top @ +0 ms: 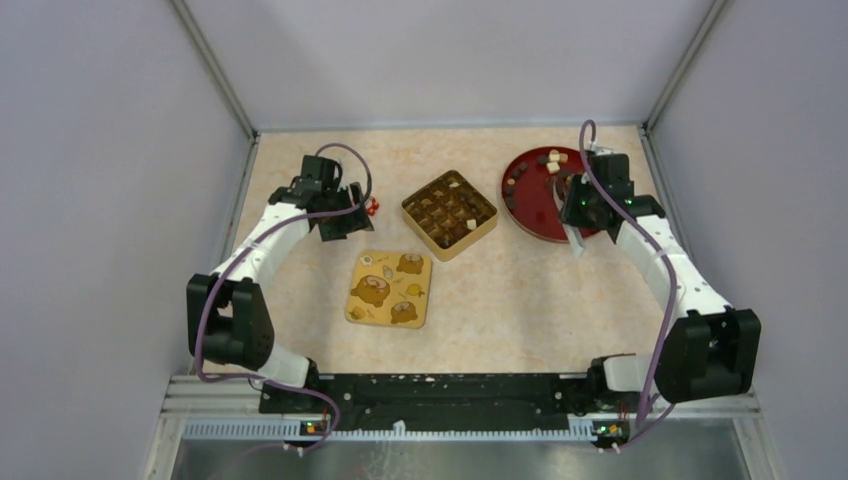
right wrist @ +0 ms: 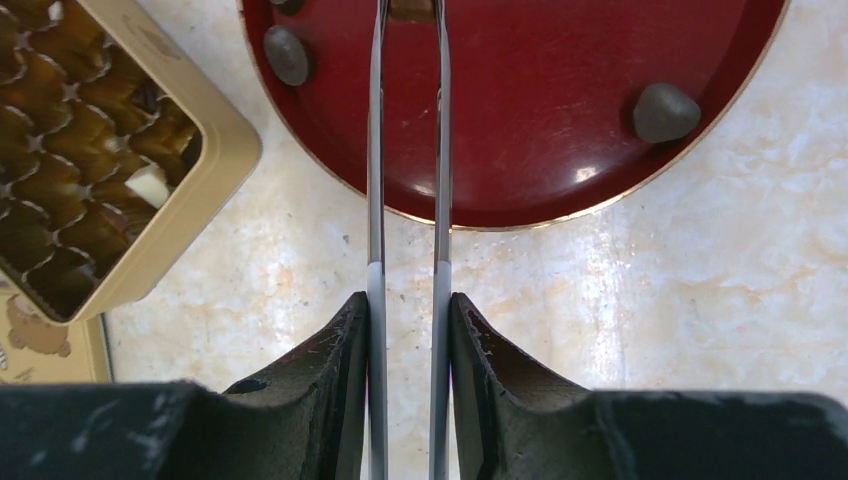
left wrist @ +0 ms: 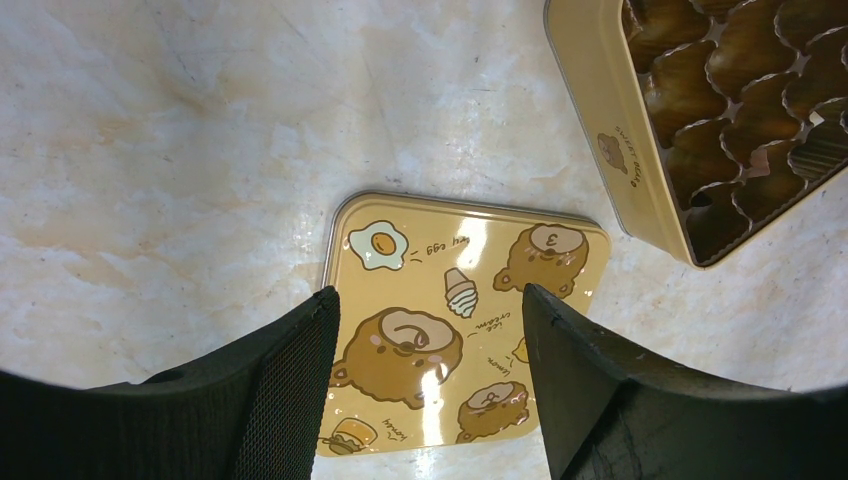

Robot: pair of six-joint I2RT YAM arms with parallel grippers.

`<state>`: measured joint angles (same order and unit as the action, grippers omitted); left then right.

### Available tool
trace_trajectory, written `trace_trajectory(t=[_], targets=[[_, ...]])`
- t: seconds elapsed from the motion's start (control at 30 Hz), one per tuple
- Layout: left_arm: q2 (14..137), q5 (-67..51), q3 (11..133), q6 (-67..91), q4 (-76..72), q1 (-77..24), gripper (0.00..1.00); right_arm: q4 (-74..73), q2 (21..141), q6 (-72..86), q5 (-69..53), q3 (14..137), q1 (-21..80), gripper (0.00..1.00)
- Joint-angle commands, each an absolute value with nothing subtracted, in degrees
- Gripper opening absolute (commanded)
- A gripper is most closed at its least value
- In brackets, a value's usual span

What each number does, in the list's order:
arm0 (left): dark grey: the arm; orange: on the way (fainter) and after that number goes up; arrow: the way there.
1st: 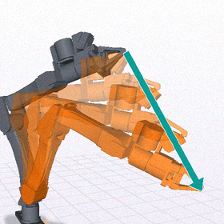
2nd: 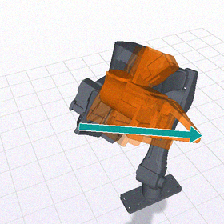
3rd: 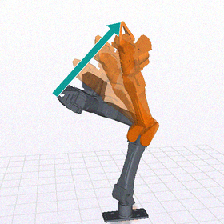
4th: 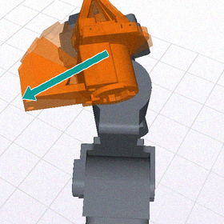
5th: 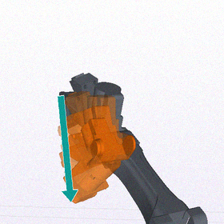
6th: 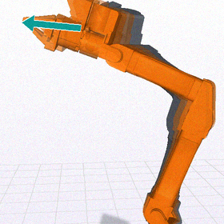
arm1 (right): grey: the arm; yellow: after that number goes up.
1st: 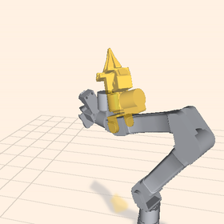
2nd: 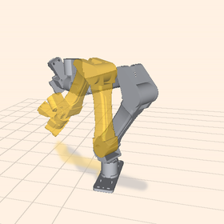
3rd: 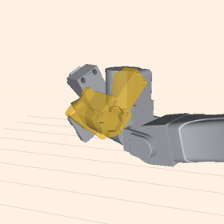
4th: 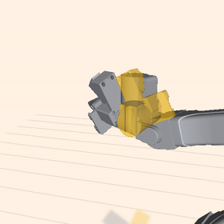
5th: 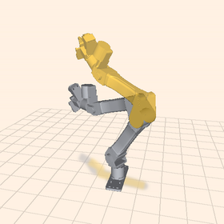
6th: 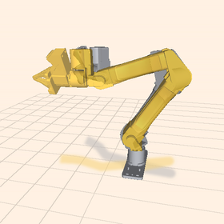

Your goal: Pack the chocolate

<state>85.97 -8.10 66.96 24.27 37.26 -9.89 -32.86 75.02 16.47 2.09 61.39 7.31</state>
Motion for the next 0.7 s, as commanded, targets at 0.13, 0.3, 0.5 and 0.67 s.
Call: trace_trajectory(t=[0.13,0.3,0.5,0.67], targets=[[85.0,-8.94,67.31,24.66,35.77,-9.67,0.72,-33.67,70.52,14.94,-3.76,69.08,9.68,0.12],[85.4,-8.71,68.18,25.11,35.91,-9.67,0.72,-35.04,71.32,14.35,-2.5,72.99,17.46,0.11],[85.01,-7.87,68.88,24.9,36.47,-9.67,0.73,-34.03,75.97,14.71,-1.11,76.02,28.9,0.11],[84.48,-7.62,68.91,24.95,37.08,-9.67,0.73,-33.56,81.31,13.99,-0.71,77.66,35.66,0.11]])
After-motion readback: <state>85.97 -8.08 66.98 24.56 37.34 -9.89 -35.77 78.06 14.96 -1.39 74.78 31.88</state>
